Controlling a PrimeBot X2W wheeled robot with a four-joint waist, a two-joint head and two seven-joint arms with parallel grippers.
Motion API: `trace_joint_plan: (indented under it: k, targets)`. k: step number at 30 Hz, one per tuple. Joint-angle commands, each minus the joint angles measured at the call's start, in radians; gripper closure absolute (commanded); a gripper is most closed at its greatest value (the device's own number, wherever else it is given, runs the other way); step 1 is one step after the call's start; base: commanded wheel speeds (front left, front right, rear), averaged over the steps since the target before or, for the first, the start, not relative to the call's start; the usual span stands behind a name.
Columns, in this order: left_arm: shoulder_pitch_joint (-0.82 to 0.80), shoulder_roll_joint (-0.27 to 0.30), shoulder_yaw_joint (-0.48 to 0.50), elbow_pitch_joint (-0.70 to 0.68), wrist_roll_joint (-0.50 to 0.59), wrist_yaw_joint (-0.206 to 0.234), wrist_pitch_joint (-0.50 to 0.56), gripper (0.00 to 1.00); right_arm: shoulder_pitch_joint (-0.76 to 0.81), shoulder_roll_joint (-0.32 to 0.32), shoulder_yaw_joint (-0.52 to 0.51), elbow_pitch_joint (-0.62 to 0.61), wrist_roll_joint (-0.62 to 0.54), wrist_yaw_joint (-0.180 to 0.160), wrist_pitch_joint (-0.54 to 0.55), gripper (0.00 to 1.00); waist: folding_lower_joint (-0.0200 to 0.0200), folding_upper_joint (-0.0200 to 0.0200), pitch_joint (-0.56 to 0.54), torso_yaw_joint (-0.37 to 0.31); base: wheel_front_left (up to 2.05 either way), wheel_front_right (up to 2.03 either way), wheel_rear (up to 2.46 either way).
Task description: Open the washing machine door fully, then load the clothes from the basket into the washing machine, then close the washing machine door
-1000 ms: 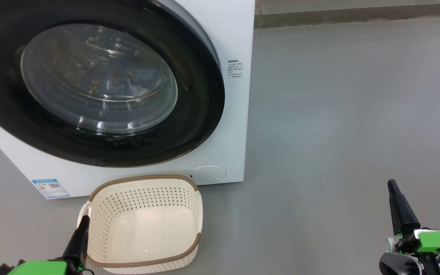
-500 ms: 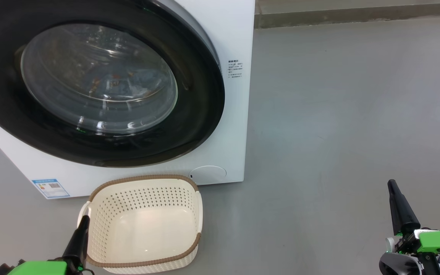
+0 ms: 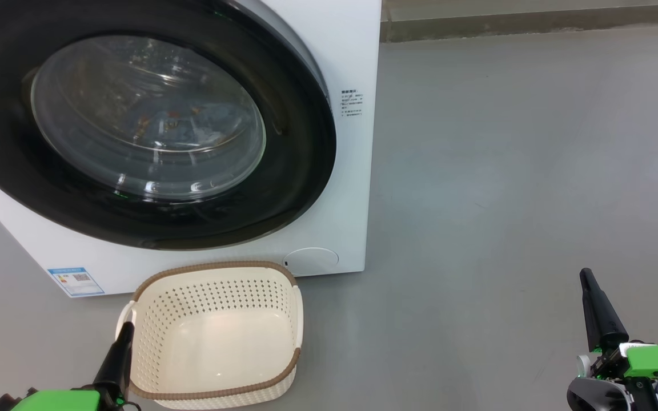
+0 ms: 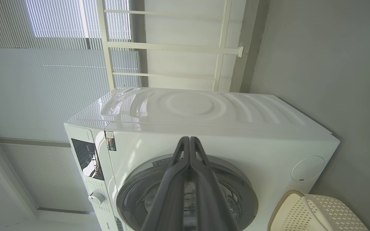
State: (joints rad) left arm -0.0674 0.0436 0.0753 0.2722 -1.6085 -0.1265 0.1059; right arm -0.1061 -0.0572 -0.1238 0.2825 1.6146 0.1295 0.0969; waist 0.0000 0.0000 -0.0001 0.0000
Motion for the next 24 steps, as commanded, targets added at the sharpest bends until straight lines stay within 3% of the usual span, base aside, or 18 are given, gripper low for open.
trace_joint_plan:
  k: [1,24]
  targets:
    - [-0.048,0.011,0.035,-0.025,-0.003,0.0,0.004,1.0,-0.01,-0.001,0.019,-0.031,0.002,0.001,0.009,1.0,0.0,0.0,0.0,0.0,0.0,0.0,0.0]
    - [-0.048,0.01,0.036,-0.025,-0.003,0.0,0.005,1.0,-0.01,0.0,0.018,-0.031,0.001,0.001,0.01,1.0,0.0,0.0,0.0,0.0,0.0,0.0,0.0]
